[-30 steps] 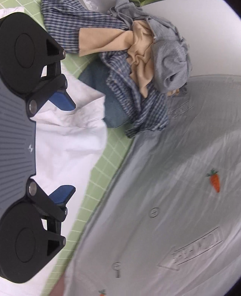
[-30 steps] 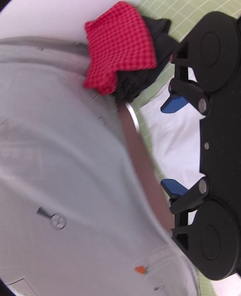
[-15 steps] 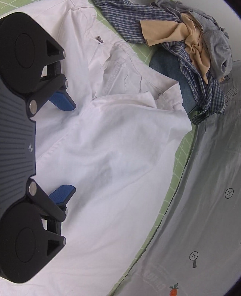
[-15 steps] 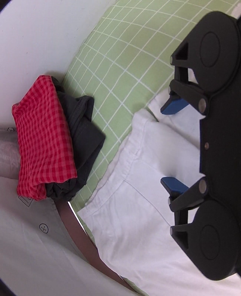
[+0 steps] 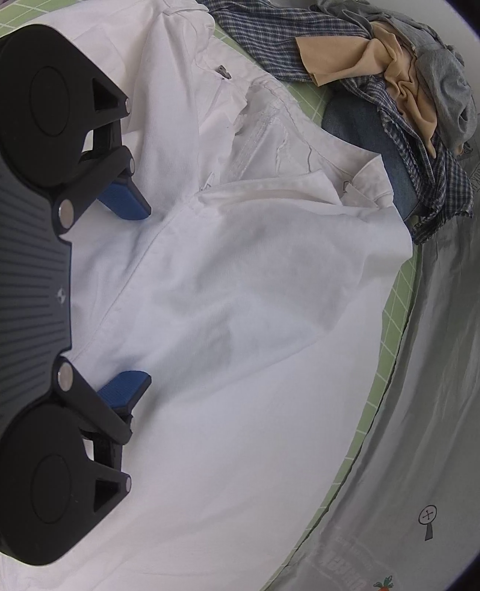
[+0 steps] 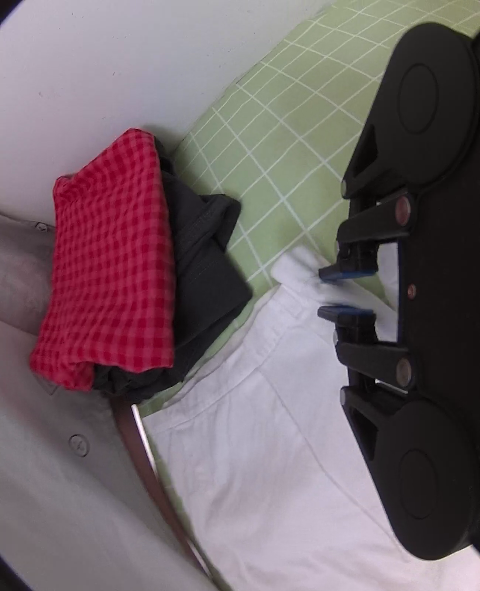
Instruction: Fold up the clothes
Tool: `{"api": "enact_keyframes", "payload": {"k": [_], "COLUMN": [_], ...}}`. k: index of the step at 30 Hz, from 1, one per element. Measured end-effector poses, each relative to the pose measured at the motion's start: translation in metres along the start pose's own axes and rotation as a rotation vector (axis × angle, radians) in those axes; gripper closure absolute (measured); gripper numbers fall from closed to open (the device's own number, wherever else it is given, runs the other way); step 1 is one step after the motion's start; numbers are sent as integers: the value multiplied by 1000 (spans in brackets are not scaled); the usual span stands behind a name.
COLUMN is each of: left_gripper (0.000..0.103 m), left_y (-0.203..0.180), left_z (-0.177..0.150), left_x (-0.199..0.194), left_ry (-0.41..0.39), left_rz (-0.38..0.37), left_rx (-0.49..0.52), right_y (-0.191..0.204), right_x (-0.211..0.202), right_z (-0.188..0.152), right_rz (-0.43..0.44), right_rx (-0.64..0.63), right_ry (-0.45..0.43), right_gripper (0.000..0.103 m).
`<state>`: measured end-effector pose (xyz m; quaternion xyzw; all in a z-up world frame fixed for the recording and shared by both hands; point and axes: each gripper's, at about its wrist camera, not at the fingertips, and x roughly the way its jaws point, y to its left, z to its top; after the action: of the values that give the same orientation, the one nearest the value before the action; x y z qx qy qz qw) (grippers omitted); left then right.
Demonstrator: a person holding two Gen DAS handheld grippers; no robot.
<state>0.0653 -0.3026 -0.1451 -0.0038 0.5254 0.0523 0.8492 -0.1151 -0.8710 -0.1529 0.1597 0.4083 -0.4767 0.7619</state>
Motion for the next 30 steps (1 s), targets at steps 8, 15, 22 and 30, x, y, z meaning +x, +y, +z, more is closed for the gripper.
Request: {"api": "enact_keyframes", "payload": {"k": [8, 15, 22, 30], "left_gripper": [3, 0, 0, 0], "left_y": [-5, -4, -4, -3], "left_z": [7, 18, 18, 18], "left_x": [13, 22, 23, 23], "left_ry": [15, 36, 29, 15], "left_rz": [29, 22, 20, 41], "left_rx": [5, -73, -102, -143], "right_y": [33, 95, 116, 116], "right_x": [-1, 50, 93, 107], "right_z": [39, 77, 110, 131], "right_rz": [226, 300, 273, 417], "right_rx": [-16, -145, -184, -219], "right_ry": [-134, -128, -162, -172], "right_gripper": [25, 23, 17, 84]}}
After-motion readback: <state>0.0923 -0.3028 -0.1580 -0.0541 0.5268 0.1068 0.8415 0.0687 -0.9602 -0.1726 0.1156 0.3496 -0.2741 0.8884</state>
